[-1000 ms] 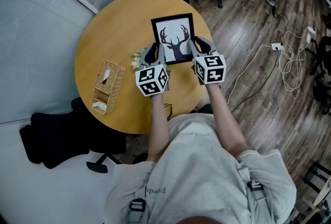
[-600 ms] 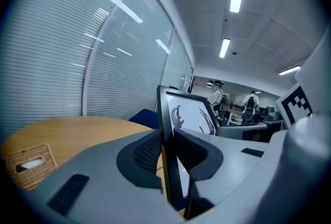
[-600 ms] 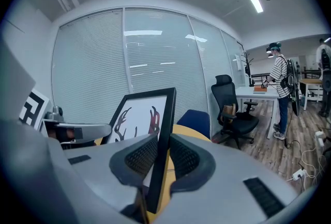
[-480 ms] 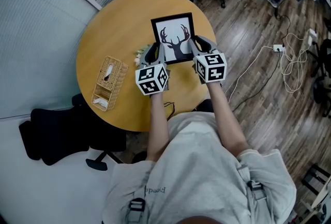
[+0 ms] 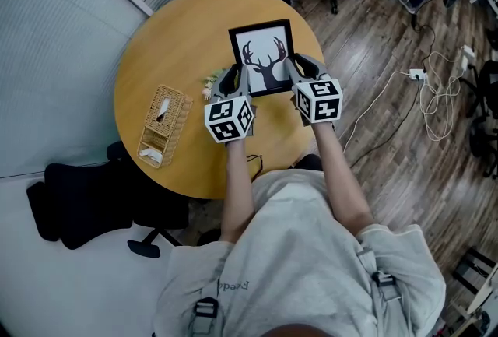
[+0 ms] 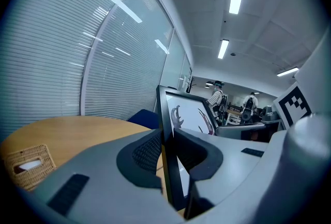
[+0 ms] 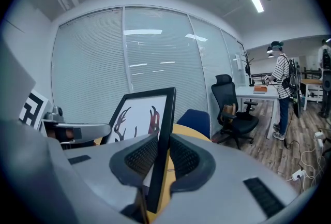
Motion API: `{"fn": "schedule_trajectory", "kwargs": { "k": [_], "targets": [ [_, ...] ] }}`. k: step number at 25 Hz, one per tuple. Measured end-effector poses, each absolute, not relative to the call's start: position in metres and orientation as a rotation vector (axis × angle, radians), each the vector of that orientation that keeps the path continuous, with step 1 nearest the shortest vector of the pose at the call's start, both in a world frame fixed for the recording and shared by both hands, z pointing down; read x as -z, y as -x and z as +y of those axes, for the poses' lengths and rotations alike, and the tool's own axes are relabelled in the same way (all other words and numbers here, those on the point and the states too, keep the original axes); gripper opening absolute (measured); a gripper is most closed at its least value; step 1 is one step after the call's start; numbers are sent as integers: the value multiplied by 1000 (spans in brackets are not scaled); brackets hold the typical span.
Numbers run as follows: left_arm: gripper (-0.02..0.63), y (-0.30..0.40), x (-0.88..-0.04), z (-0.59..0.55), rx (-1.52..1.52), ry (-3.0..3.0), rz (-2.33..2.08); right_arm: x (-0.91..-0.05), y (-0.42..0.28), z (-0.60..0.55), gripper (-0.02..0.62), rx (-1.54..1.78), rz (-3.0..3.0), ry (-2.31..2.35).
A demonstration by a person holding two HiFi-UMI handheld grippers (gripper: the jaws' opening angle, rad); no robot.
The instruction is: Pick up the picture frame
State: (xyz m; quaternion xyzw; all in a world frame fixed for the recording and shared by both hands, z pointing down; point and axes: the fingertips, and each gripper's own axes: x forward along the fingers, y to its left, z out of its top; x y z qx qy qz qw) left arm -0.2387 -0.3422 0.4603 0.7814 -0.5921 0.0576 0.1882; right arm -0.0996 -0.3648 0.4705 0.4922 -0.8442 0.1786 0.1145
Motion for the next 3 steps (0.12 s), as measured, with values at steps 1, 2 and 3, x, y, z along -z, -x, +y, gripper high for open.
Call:
{"fn": "schedule_trajectory", "kwargs": {
  "k": [1, 2, 3],
  "targets": [
    [91, 240, -460, -343, -160, -2200, -1665, -470, 101, -365, 80, -523, -2476, -1443],
    [91, 241, -460, -343, -158, -2201, -1664, -470, 102, -366, 80, -522, -2478, -1443],
    [91, 242, -460, -344, -157, -2203, -1663, -470, 103, -367, 80, -522, -2480, -1443]
  ]
}}
